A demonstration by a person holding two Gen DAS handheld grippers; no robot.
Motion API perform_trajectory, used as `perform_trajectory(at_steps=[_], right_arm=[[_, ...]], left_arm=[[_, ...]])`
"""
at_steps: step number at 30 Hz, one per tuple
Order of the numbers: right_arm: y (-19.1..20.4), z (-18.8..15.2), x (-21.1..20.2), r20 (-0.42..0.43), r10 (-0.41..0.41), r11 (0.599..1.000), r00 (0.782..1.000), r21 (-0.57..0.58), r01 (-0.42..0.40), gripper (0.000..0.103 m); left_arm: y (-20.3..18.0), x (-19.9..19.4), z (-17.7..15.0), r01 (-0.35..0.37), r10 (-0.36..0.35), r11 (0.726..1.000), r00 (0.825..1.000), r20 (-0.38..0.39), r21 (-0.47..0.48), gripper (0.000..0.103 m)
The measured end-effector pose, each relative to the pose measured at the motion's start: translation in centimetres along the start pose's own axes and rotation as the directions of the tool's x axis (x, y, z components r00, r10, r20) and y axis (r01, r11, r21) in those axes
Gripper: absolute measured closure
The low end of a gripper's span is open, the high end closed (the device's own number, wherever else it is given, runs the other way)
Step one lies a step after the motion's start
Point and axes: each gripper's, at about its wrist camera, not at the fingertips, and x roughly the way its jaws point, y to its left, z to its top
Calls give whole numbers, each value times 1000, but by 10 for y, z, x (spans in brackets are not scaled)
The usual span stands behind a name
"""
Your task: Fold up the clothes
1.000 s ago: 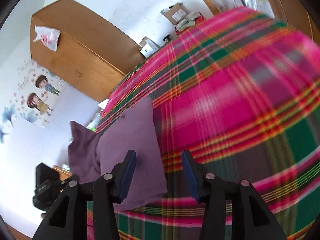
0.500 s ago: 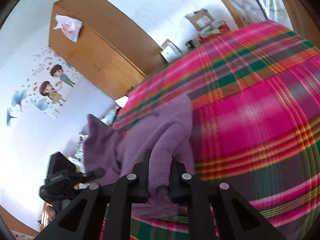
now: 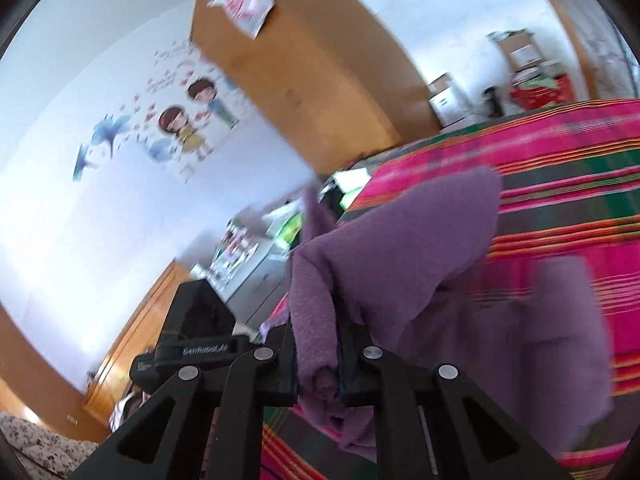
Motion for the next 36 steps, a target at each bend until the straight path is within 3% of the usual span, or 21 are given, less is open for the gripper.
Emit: perform_trajectory(at_steps=[9,13,17,20,24,30,36], right_arm=[[1,-15,41,-111,8,1000,994,12,-7,90],[7,-17,29,-118,-37,998,992,-47,31,86],[3,-17,0,-82,-86,994,993,-69,80,75],[-10,-19,-27,-43,-137,990,990,-41,135,71],[-28,-19,-44,6,-126,991,992,48,125,67],[-21,-29,-23,-119,-146,989,982,-2,146,67],[-42,-45,-44,-127,-196,976,972,73,207,62]], left_arm=[[21,-6,1,-23,23,999,1000,-11,-44,61],[21,-5,2,-21,20,999,1000,-17,-41,61],[20,-3,1,-25,24,999,999,-24,-35,61],[21,-2,0,-33,32,999,999,-26,-37,61],[18,2,-3,-43,42,998,999,-33,-34,61],[7,15,6,-54,52,998,997,-53,-27,61],[6,16,8,-63,61,998,997,-51,-23,61]])
